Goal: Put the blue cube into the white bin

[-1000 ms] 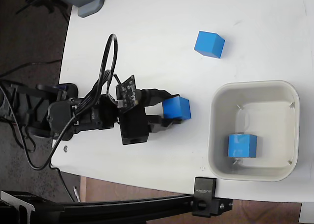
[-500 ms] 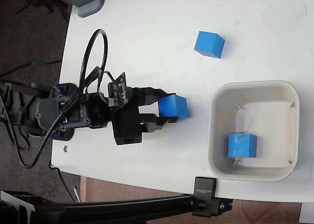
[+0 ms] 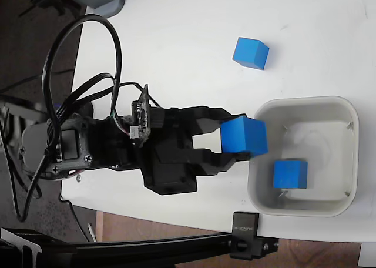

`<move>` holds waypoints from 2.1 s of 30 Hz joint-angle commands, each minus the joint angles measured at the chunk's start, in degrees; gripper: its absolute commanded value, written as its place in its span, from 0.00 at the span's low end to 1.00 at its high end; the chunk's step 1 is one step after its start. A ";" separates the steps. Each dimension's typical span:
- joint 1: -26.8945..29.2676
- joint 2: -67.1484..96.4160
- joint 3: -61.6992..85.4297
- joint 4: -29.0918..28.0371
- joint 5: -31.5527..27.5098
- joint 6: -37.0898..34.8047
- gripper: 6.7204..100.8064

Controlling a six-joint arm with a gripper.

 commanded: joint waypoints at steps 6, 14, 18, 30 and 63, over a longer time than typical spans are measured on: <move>0.18 -5.45 -9.05 -5.89 -1.41 1.32 0.51; -0.53 -6.06 -10.37 -5.36 -2.64 1.49 0.99; -0.88 -5.10 -10.02 -3.52 -2.72 1.14 0.99; -2.55 36.74 32.34 7.73 -0.53 1.58 0.99; -18.54 90.44 71.02 28.30 24.79 11.87 0.99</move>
